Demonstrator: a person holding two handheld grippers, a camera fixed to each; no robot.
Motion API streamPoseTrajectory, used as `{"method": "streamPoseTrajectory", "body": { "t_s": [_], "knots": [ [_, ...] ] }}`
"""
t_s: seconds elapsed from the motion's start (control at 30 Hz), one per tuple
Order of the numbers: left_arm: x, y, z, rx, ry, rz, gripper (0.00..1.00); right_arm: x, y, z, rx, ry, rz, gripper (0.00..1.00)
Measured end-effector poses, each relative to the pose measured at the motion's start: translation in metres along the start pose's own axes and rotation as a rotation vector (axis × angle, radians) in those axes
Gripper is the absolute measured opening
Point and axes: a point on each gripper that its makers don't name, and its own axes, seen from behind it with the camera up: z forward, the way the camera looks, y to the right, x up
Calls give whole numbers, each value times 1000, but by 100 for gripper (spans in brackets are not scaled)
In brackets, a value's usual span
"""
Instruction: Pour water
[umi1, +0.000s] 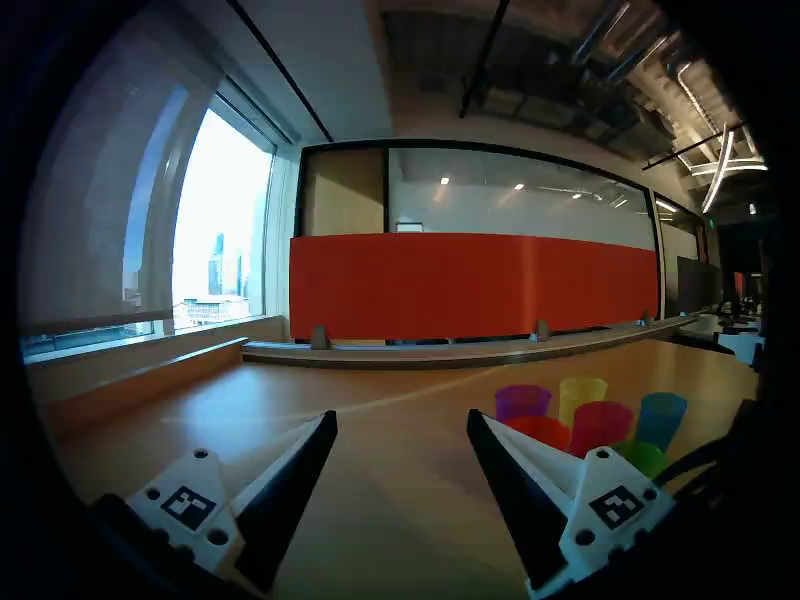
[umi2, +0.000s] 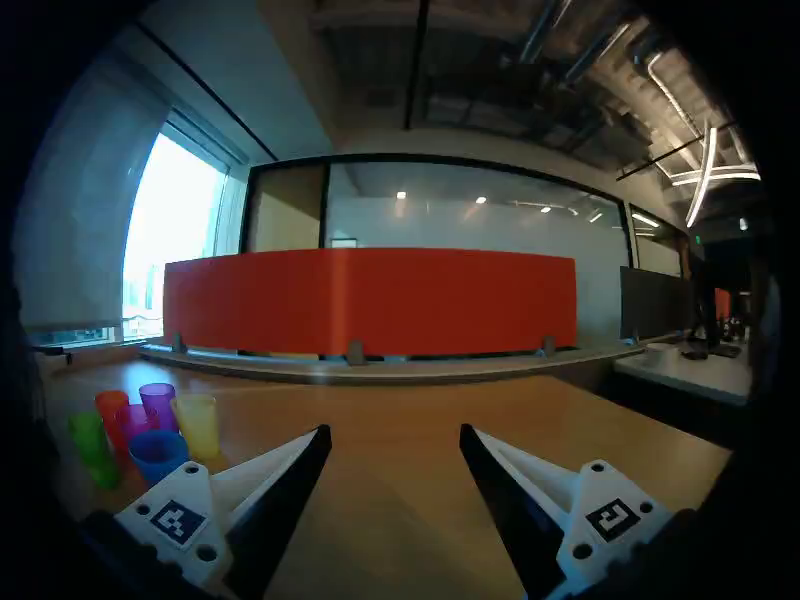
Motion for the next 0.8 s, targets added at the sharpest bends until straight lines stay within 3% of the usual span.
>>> {"method": "streamPoseTrajectory", "body": {
  "t_s": [0.8],
  "knots": [
    [0,0,0,0,0,0,97,-1,-2,-2,6,-4,2,100]
  ]
}}
